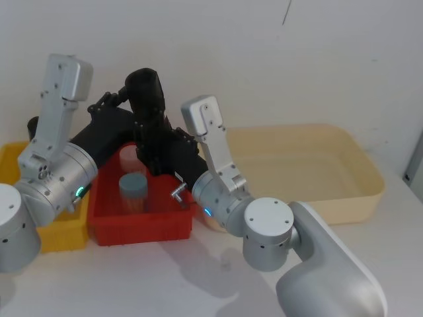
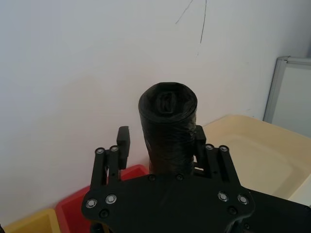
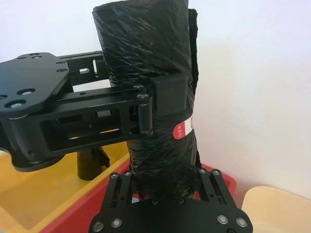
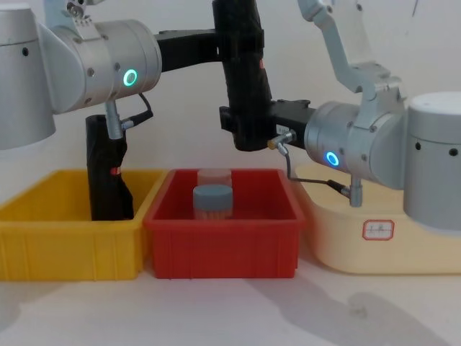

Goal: Pick up the garbage bag with the one hand and transfer it to the other hand.

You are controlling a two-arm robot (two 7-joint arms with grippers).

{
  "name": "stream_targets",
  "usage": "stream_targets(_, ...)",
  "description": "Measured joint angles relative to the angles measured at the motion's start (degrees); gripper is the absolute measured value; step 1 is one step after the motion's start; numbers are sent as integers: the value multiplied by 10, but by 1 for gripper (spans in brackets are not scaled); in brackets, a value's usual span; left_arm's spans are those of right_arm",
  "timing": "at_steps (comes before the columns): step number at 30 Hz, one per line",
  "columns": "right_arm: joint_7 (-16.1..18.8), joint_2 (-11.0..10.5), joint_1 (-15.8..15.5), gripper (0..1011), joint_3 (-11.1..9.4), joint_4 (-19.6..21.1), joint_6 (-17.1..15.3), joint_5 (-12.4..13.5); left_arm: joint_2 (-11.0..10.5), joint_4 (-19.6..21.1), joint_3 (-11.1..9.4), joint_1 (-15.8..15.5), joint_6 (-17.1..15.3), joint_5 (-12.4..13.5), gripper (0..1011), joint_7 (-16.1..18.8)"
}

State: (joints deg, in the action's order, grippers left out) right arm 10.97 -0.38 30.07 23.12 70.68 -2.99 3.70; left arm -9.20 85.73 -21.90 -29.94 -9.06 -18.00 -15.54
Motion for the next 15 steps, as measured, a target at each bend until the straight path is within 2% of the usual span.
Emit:
stream_targets(1, 0, 0, -1, 568, 0, 1, -1, 0, 0, 0, 0, 0, 0, 0, 789, 0)
stream_targets(2, 1, 0, -2, 568, -1, 3, -1, 0, 0, 0, 0, 0, 0, 0, 789, 0)
stream_targets(9, 2, -1, -8, 567, -6, 12, -6, -2, 0, 0, 0, 0, 0, 0, 992, 0)
stream_targets(15, -5, 3, -6, 568, -11, 12, -12, -7, 0, 0, 0, 0, 0, 0, 1000, 0)
